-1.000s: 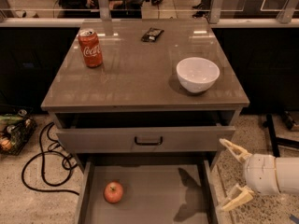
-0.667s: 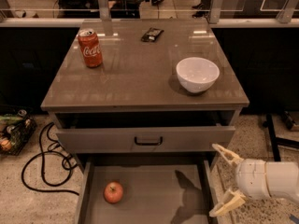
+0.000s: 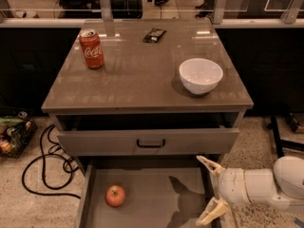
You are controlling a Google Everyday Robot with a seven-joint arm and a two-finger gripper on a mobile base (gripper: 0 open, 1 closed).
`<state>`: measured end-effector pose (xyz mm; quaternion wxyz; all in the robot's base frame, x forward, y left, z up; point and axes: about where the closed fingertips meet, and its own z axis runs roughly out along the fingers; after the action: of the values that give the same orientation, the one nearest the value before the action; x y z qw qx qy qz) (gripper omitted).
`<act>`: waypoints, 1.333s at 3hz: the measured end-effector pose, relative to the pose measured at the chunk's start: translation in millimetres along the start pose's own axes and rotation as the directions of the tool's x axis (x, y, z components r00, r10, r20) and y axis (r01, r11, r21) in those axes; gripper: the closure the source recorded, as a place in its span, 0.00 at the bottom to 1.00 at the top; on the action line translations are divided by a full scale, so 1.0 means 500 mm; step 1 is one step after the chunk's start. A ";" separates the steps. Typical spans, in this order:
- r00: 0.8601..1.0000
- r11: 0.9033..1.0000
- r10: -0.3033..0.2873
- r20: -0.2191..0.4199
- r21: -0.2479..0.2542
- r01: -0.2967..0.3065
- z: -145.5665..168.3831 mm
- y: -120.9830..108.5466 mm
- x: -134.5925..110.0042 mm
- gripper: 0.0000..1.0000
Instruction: Pick apple from middle drawer and place on counter
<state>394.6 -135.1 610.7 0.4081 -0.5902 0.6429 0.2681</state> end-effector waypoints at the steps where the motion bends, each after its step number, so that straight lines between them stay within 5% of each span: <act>1: 1.000 1.000 0.003 0.006 -0.012 -0.003 0.015 -0.002 0.007 0.00; 4: 0.994 1.000 0.010 0.106 -0.006 -0.009 0.194 -0.025 0.072 0.00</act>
Offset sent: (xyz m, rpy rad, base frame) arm 0.0247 0.0266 -0.0759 0.0484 0.0352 -0.0148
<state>428.3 -76.6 531.4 0.4386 -0.5732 0.6225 0.3026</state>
